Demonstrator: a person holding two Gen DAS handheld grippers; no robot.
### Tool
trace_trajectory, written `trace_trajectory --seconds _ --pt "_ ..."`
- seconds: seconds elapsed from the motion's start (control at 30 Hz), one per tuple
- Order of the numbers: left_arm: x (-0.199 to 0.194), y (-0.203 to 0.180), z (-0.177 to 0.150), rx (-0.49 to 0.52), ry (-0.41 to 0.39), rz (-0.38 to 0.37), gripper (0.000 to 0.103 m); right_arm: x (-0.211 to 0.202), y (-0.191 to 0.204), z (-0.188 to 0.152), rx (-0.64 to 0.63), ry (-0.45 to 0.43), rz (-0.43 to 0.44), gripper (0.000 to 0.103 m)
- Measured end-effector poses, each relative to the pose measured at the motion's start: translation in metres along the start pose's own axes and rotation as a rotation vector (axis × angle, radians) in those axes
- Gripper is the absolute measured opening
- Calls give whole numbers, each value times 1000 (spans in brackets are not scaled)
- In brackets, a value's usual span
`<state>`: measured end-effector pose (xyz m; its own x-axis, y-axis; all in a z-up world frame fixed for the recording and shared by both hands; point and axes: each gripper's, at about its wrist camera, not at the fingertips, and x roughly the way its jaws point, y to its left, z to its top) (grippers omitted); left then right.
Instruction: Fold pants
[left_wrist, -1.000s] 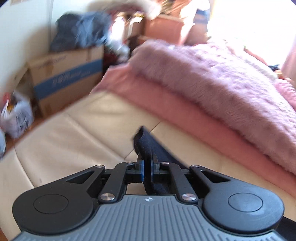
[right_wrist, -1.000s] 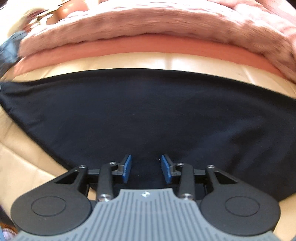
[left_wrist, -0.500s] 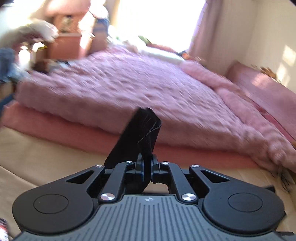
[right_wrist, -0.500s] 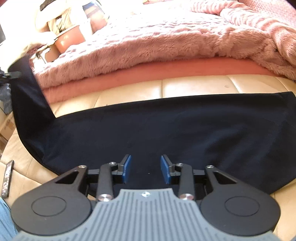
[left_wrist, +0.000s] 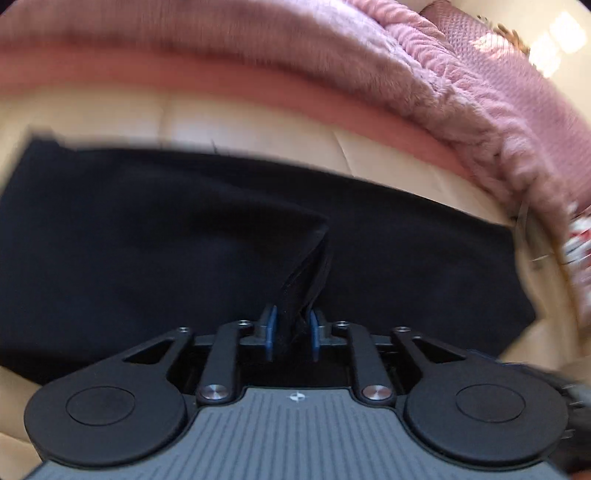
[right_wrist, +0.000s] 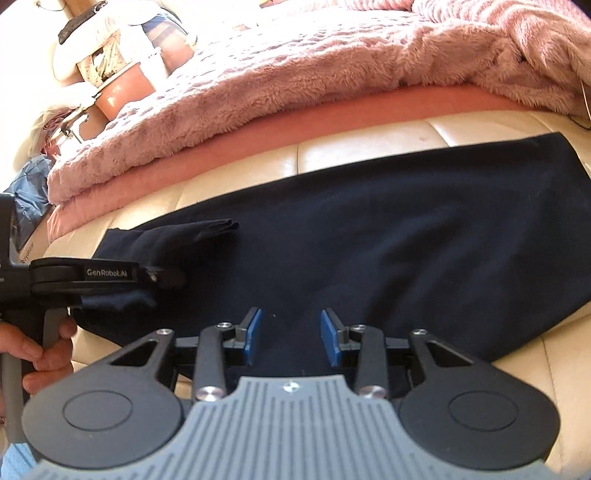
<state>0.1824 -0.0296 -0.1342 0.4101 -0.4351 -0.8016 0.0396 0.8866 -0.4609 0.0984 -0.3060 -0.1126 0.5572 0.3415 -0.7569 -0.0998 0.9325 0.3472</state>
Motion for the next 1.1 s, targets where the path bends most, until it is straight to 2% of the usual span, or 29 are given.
trace_trajectory --seconds 0.13,0.2,0.3,0.37,0.43,0.57,0.7,0.8,0.9,1.03,1.1 --pt "-13 12 4 -47 11 -99 34 1 7 -2 -6 11 3 32" --pt "-29 15 7 -35 -30 -113 38 2 12 0 -15 7 12 32" --pt "-53 21 10 -17 -100 -37 38 2 21 5 -11 -9 50 32" --pt "-66 29 11 9 -144 49 38 9 30 10 -10 -12 85 32" --pt "-74 38 9 30 -169 122 38 18 39 14 0 -4 125 25" --pt "-83 64 4 24 -194 197 38 38 60 19 -4 20 187 24" --pt "-83 83 -1 2 -196 227 38 61 74 25 2 49 210 24" --pt "-86 93 -2 -17 -196 211 38 81 75 29 45 101 195 22" --pt "-84 96 -3 -12 -204 207 38 94 73 29 98 133 201 0" --pt "-75 94 -2 23 -192 224 31 75 85 35 28 39 183 0" --pt "-70 95 -3 19 -181 225 29 72 86 37 -8 29 125 0"
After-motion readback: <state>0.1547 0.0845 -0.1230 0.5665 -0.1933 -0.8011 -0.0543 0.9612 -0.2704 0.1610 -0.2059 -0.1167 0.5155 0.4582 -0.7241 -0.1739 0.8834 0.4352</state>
